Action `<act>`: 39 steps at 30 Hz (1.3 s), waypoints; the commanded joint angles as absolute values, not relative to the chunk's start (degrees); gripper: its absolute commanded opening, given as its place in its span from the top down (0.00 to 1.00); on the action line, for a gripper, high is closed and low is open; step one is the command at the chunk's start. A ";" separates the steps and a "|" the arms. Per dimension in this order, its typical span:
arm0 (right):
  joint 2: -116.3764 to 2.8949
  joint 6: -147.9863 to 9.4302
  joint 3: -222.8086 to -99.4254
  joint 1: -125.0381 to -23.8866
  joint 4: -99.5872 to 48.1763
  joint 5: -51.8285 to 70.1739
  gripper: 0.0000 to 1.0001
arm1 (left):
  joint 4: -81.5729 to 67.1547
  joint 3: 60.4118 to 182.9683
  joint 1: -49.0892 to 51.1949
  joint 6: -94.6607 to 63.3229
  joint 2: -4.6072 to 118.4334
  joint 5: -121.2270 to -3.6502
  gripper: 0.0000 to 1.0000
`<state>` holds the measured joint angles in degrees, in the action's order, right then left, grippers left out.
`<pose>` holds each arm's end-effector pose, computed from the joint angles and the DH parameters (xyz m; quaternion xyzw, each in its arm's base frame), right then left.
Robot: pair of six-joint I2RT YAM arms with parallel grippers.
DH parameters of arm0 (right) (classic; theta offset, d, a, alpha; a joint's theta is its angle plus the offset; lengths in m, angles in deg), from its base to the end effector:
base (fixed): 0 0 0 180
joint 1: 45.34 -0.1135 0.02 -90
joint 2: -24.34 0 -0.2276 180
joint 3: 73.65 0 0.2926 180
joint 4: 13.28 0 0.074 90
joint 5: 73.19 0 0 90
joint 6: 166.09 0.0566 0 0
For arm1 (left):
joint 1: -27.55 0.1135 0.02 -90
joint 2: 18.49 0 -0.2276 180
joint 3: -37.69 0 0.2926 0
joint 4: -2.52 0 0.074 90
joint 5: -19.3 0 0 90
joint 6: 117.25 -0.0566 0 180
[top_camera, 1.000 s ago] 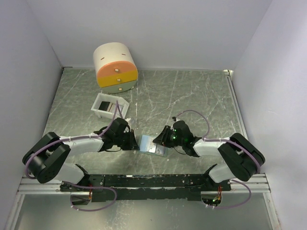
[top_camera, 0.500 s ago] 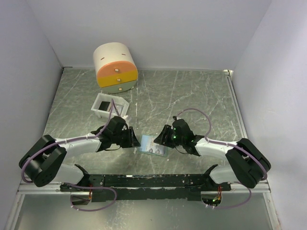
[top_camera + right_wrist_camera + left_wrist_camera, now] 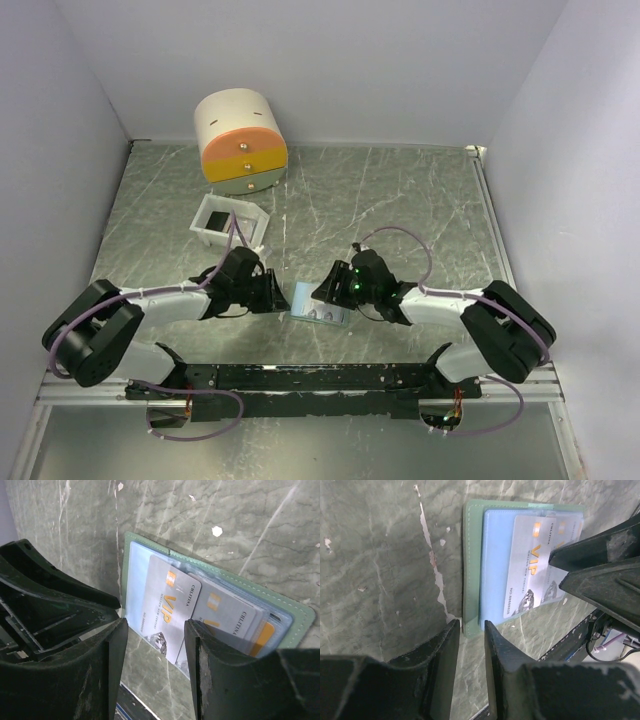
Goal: Put the credit cards into the card holder
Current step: Insert the credit card into the card holder.
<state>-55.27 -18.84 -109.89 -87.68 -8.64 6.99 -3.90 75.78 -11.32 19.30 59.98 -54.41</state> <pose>0.2100 0.2044 0.0552 0.0798 0.8955 0.3790 0.2193 0.2121 -0.1914 0.0534 -0.0096 0.9218 -0.3440 0.1784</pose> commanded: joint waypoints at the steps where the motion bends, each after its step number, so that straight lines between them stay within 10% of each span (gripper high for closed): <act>1: -57.60 -18.58 -110.48 -88.33 -9.16 7.81 0.50 | 0.22 74.65 -10.98 19.27 61.46 -52.09 0.63; 33: -61.97 -20.33 -110.79 -89.02 0.30 1.42 0.53 | 2.91 73.09 -10.98 21.88 60.55 -49.84 0.72; 39: -56.23 -23.54 -113.45 -89.02 -12.22 6.17 0.51 | -0.43 72.64 -11.02 22.11 54.78 -53.40 0.62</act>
<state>-60.61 -20.35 -111.46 -88.78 -3.44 2.51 0.88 73.12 -11.25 21.83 58.72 -50.73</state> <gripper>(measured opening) 0.482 0.342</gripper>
